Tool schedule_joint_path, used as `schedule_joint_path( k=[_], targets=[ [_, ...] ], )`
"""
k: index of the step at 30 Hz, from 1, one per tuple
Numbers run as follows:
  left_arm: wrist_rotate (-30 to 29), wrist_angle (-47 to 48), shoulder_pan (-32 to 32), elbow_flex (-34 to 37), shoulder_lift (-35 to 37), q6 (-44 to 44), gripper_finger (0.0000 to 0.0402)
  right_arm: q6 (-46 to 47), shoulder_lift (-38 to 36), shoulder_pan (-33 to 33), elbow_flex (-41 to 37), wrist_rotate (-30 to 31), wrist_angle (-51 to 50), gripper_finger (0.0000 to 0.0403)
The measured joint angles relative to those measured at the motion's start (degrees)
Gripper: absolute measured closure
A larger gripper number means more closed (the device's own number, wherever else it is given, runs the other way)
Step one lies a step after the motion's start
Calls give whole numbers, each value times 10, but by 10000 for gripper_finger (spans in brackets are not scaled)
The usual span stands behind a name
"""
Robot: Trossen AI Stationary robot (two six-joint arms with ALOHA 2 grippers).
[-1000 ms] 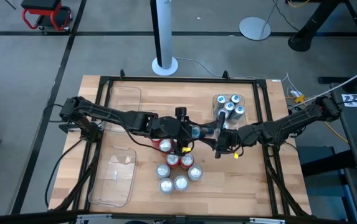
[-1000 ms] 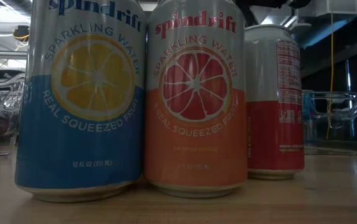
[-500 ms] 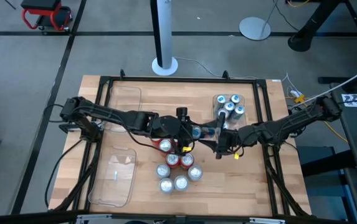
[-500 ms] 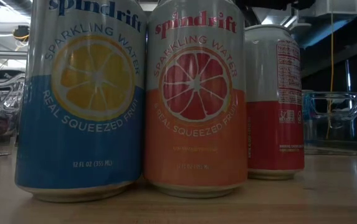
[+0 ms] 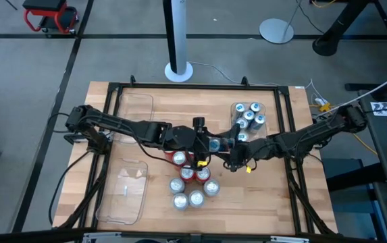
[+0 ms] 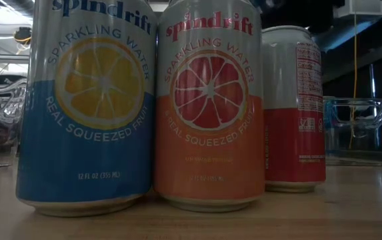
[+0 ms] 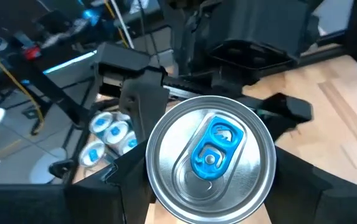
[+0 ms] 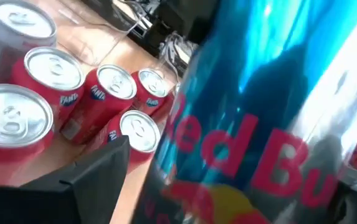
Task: Sort soda cans
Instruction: Put the blue soda can in the middle right transparent bin
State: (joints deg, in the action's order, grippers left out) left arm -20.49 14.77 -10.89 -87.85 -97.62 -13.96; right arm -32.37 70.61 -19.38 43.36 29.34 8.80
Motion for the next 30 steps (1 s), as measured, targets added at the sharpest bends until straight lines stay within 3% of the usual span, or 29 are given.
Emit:
schedule_joint_path(
  k=[4,11,16,21,23,30],
  targets=[
    [-29,6,-9,0,0,-5,173,6,-12,0,0,6,-14,67],
    [-31,11,-6,0,0,-2,173,-23,-13,-1,0,-9,57,85],
    [-30,12,-3,0,1,-1,173,-26,-13,-1,0,-9,55,97],
    [-35,13,-3,0,1,-3,172,-29,-12,0,0,-7,63,140],
    [-36,13,-3,1,1,-5,163,-29,-12,0,0,-5,63,160],
    [-30,10,-12,1,1,-2,130,-58,-24,-1,1,-16,39,162]
  ],
)
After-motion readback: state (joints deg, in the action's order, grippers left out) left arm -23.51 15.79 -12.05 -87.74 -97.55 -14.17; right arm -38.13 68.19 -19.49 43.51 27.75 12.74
